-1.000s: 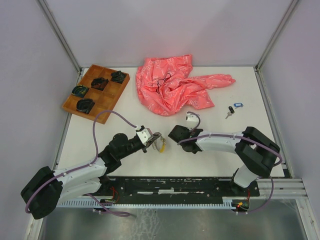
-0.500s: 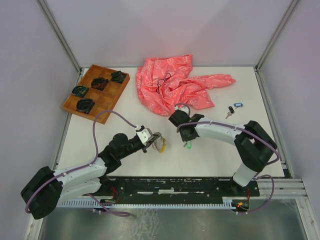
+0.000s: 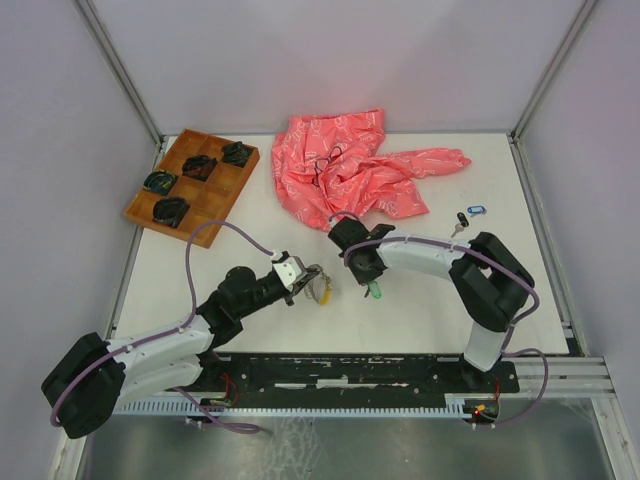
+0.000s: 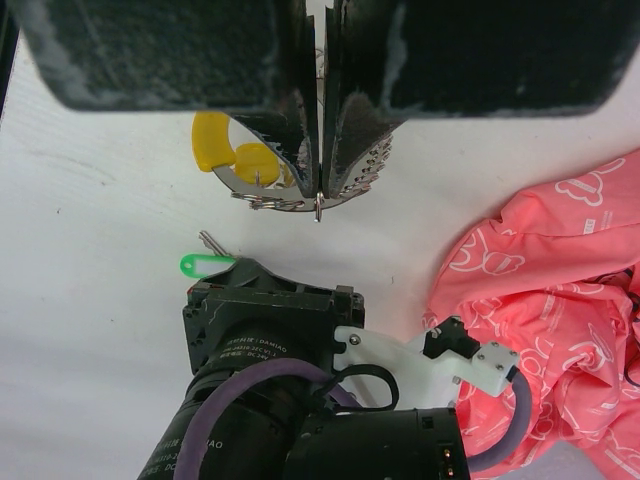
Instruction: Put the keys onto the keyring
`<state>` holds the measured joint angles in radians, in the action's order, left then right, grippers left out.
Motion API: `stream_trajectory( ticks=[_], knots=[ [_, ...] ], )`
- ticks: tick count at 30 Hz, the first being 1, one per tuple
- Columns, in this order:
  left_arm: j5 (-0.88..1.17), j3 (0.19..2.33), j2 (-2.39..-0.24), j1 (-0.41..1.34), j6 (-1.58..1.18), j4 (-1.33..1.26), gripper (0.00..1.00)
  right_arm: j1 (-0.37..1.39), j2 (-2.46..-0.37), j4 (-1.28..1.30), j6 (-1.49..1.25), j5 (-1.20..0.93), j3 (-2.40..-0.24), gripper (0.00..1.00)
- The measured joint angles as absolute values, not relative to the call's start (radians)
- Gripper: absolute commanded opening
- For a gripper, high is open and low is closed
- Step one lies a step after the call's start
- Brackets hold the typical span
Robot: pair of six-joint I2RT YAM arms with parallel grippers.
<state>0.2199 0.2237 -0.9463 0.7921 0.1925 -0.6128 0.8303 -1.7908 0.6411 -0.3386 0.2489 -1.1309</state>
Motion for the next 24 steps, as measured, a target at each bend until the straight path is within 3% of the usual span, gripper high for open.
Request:
stream_trajectory(
  ticks=[4,9,24],
  knots=[
    [0.22,0.224,-0.946,0.793,0.192,-0.612,0.03,0.83,-1.77,0.616,-0.332,0.24,-1.106,0.31],
    [0.22,0.228,-0.947,0.792,0.192,-0.607,0.03,0.83,-1.673,0.581,-0.33,0.245,-1.028,0.34],
    [0.22,0.231,-0.947,0.793,0.192,-0.601,0.03,0.86,-1.629,0.426,-0.32,0.298,-0.901,0.24]
  ],
)
